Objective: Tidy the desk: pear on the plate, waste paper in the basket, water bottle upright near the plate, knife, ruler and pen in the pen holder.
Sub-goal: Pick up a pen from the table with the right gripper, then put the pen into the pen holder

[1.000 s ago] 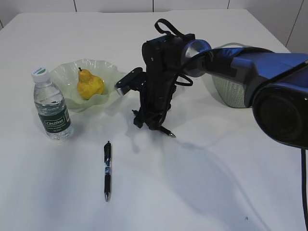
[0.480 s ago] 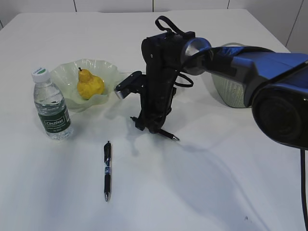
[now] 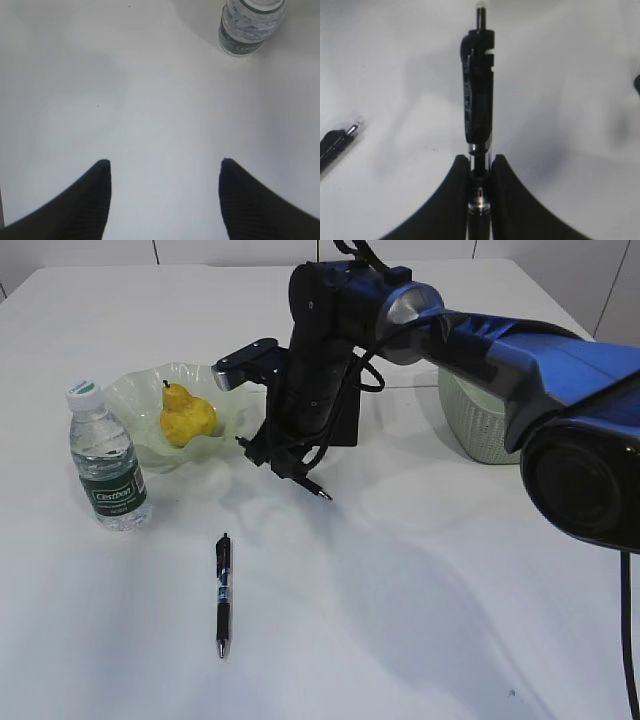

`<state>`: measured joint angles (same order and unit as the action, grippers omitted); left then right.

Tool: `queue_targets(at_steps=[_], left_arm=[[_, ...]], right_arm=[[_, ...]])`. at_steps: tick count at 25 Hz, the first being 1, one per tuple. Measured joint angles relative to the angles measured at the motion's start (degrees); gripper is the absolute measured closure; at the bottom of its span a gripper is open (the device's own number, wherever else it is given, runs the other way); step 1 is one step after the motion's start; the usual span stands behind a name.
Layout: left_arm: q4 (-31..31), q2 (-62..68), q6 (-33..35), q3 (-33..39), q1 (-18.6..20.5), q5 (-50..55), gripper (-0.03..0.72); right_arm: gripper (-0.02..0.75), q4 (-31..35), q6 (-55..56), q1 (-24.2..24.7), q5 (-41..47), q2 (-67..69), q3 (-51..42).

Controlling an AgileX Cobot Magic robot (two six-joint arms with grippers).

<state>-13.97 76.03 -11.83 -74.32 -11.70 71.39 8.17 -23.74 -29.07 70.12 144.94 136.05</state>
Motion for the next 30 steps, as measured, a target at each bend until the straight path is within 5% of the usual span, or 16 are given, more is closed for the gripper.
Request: queue_targets(at_steps=[30], left_arm=[[-0.2, 1.1, 0.0, 0.0, 0.0, -2.3, 0.214]], right_arm=[[0.654, 3.1, 9.9, 0.0, -2.6, 0.0, 9.3]])
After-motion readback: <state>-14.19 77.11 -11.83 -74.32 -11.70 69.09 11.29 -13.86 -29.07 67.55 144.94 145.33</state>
